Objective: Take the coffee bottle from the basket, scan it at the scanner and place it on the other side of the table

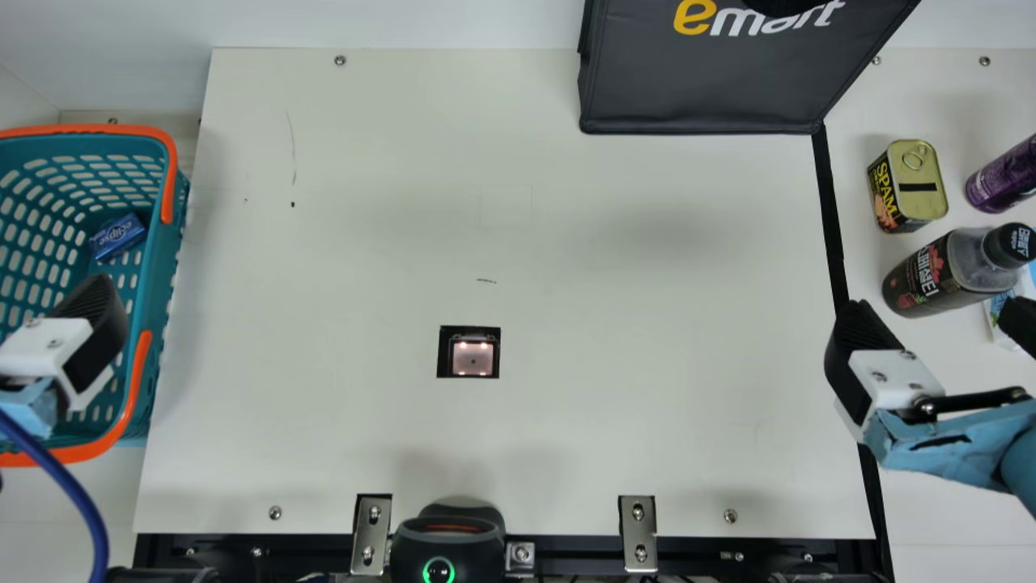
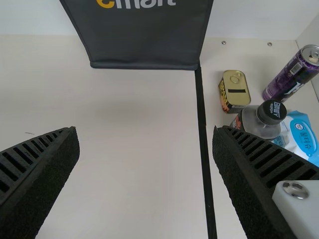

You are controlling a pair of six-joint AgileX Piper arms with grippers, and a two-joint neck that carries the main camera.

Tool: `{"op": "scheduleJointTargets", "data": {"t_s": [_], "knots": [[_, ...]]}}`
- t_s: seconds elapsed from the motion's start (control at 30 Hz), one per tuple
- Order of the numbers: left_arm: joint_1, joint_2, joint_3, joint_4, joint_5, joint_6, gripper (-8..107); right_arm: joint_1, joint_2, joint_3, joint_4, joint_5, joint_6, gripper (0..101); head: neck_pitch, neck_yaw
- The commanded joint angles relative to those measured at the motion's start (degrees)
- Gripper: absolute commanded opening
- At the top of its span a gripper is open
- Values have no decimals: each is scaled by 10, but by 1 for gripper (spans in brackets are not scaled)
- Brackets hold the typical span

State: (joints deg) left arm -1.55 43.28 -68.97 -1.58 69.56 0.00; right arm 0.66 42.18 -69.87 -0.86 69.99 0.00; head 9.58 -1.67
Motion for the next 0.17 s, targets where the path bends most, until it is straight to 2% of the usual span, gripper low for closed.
{"op": "scheduleJointTargets", "data": {"t_s": [0.0,0.13], "knots": [[0,0,0,0,0,0,90,0,0,0,0,0,0,95,-17,1],[0,0,0,0,0,0,90,0,0,0,0,0,0,95,-17,1]]}}
